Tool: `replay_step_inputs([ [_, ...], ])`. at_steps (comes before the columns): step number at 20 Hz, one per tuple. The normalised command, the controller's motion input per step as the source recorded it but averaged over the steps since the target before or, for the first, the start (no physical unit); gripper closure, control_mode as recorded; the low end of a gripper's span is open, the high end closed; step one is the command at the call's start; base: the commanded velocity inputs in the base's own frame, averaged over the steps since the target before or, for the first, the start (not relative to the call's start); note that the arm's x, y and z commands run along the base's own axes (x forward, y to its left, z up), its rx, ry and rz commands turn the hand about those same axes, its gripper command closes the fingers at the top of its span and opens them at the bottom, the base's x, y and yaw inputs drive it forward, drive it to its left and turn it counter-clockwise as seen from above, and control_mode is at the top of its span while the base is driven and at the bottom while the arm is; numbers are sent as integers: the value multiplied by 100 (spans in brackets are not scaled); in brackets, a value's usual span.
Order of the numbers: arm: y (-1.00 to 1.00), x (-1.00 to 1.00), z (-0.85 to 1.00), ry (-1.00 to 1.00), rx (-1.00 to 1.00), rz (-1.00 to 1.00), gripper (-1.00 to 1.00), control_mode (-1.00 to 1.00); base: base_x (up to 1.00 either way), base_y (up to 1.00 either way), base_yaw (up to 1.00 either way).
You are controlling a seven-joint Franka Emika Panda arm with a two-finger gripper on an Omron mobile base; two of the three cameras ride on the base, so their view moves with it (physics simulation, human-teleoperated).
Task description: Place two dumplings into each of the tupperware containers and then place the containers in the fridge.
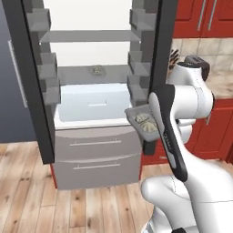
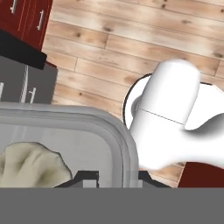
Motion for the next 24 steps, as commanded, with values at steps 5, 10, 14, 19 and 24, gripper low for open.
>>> replay_step_inputs([
  [5, 0, 0, 0, 0, 0, 0, 100, 100, 85, 0, 31],
  [10, 0, 0, 0, 0, 0, 0, 100, 100, 82, 5, 8],
  [14, 0, 0, 0, 0, 0, 0, 100, 100, 49, 64, -29],
  [19, 0, 0, 0, 0, 0, 0, 100, 100, 20, 73, -37],
  [24, 0, 0, 0, 0, 0, 0, 100, 100, 0, 5, -34],
])
